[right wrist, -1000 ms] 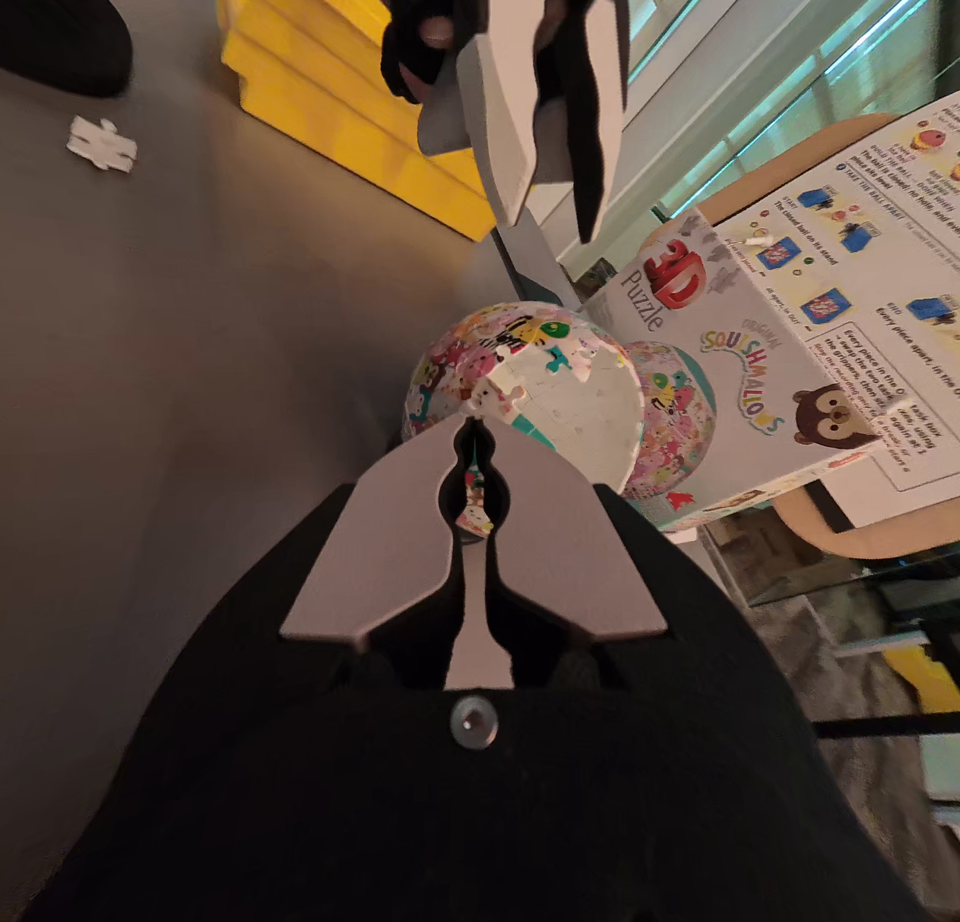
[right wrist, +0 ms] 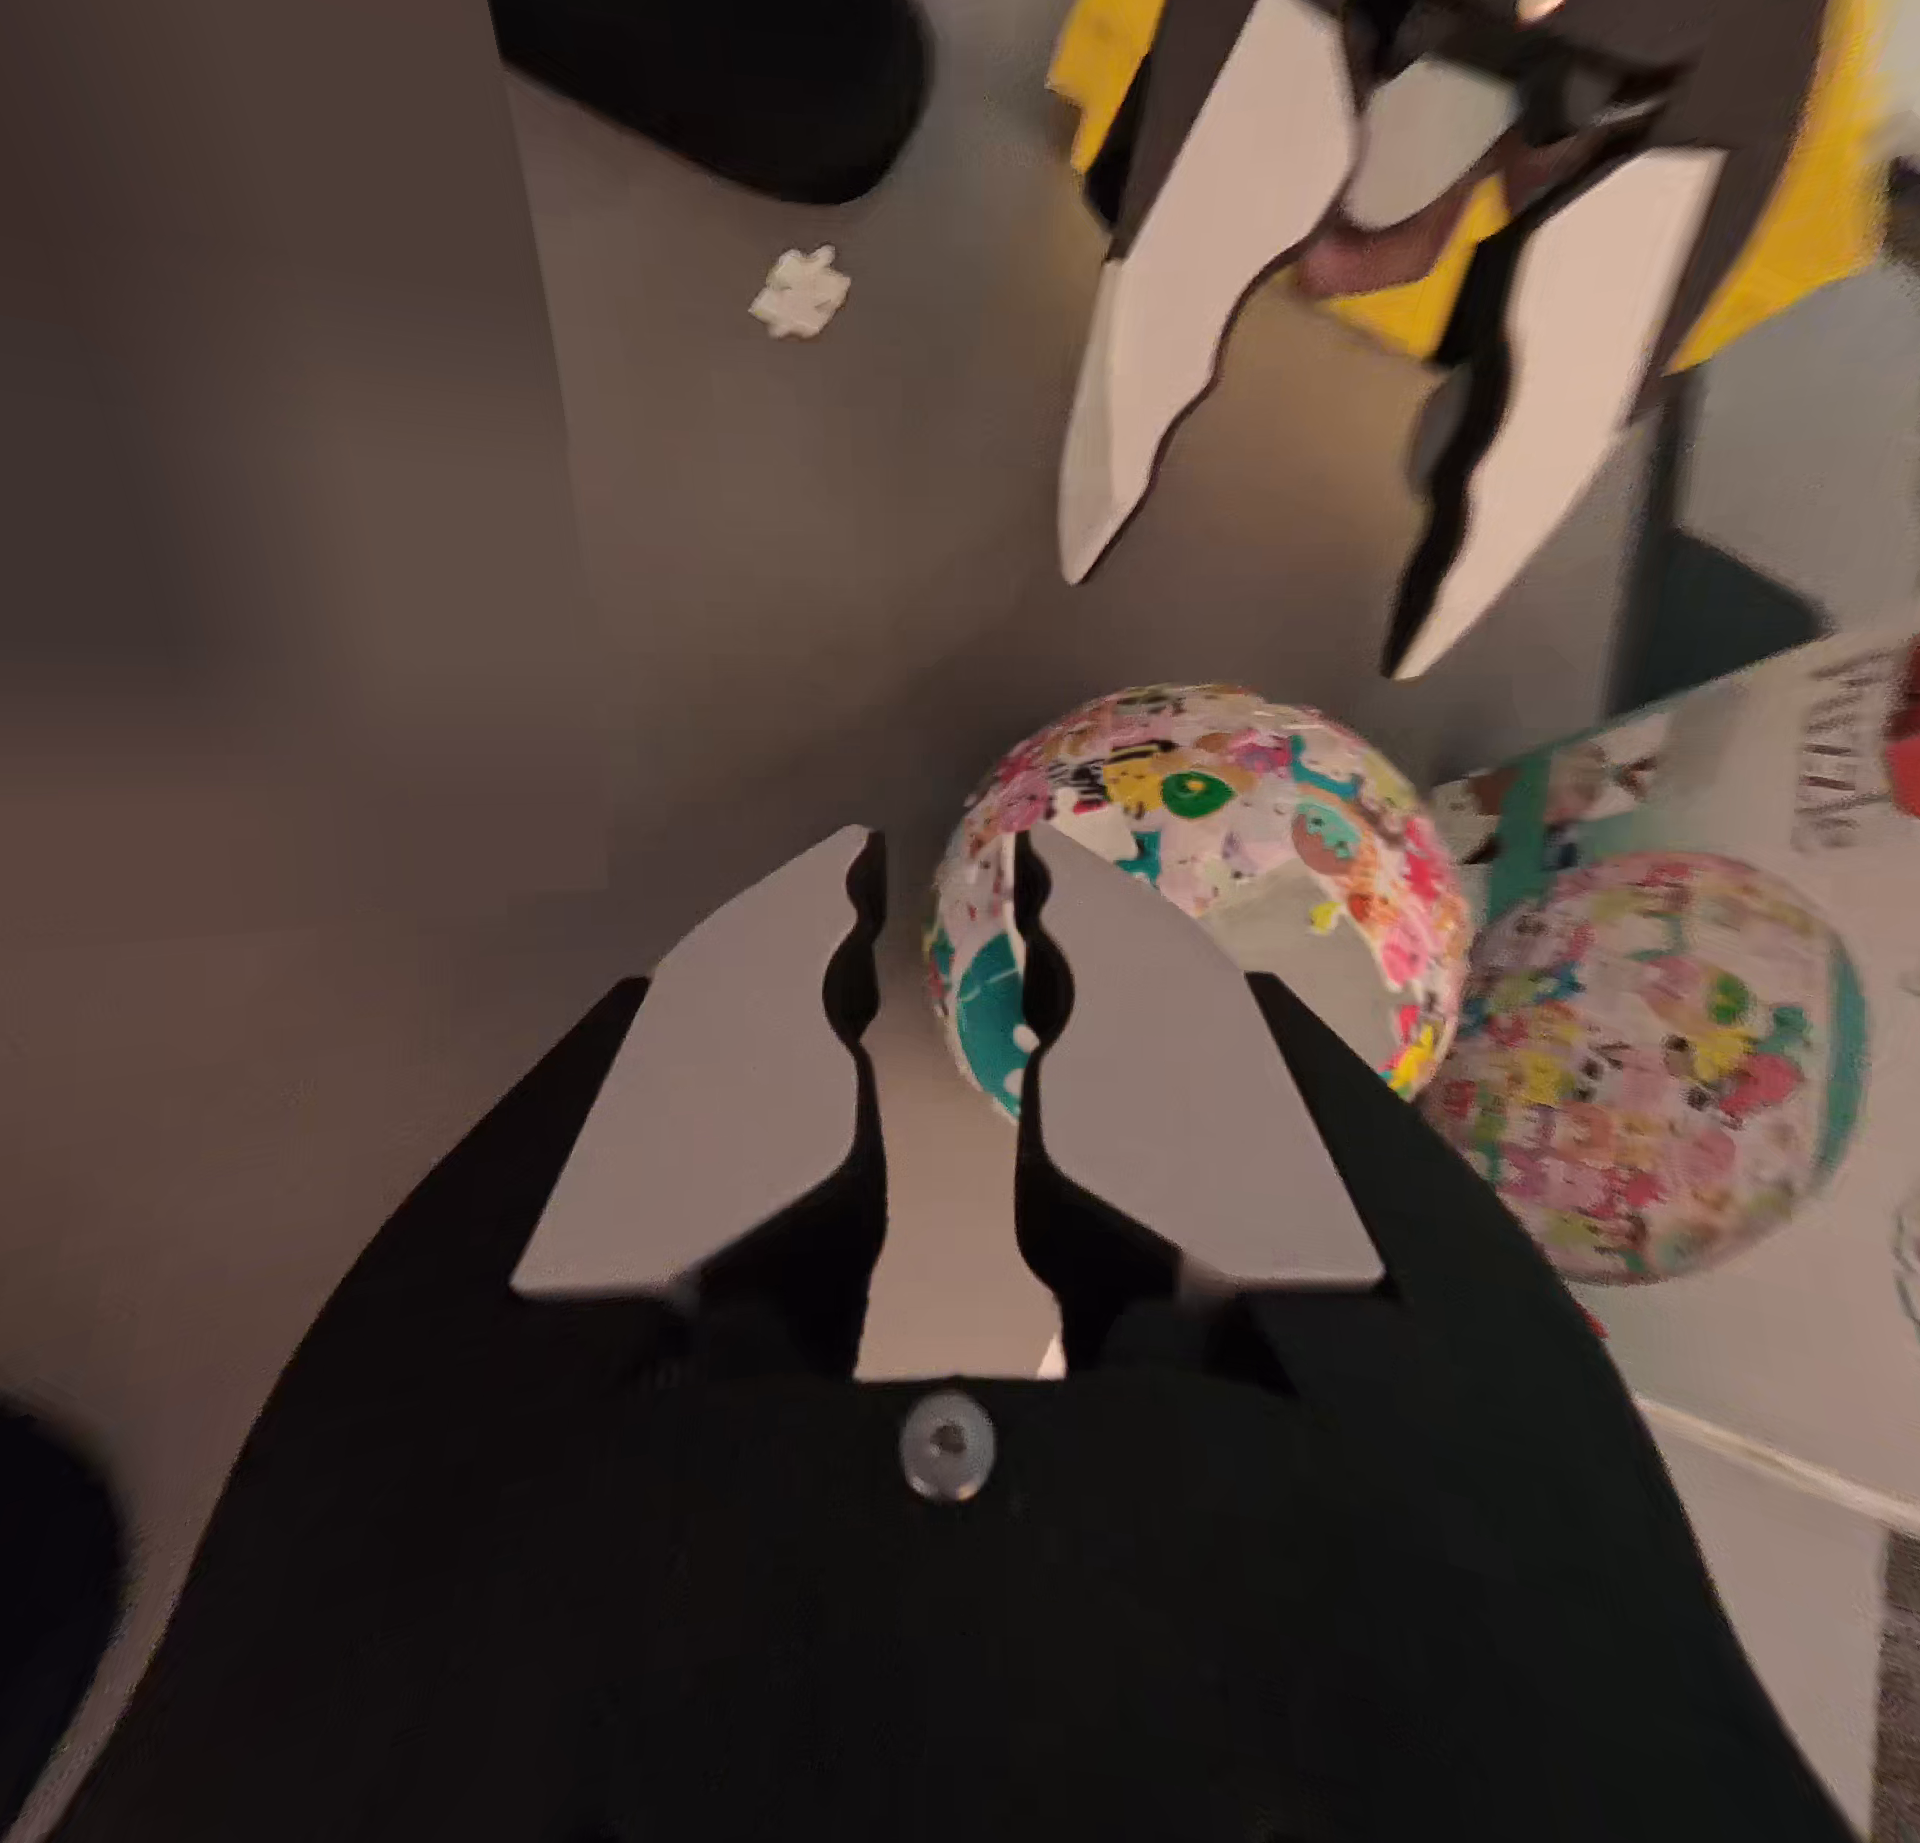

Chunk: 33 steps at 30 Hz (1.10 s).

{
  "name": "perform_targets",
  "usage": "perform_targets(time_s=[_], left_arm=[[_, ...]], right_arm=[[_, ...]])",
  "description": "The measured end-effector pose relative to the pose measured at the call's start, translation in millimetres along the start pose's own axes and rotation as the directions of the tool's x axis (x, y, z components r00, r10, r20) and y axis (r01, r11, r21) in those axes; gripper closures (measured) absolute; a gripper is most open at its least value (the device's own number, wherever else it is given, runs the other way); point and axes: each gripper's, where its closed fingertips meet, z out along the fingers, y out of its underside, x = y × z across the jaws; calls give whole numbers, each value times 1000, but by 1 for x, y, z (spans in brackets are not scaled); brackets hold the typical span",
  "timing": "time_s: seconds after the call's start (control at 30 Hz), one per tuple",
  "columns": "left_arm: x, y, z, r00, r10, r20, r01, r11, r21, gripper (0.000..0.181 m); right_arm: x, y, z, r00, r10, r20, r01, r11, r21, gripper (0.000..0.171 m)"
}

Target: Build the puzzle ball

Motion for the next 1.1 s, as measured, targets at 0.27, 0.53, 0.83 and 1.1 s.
perform_targets(time_s=[0.27,0.53,0.83,1.1], left_arm=[[5,-3,-18,999,38,25,-39,999,8,107],[14,-1,-30,998,49,37,-50,999,23,108],[26,-2,-35,997,69,35,-70,997,23,109],[39,-1,-38,997,70,23,-71,997,39,108]], right_arm=[[8,12,11,992,-4,127,57,907,-417,146],[8,21,18,988,17,157,73,832,-550,155],[5,23,21,990,6,139,71,838,-541,155],[-1,-2,-22,989,67,129,-55,994,-95,150]])
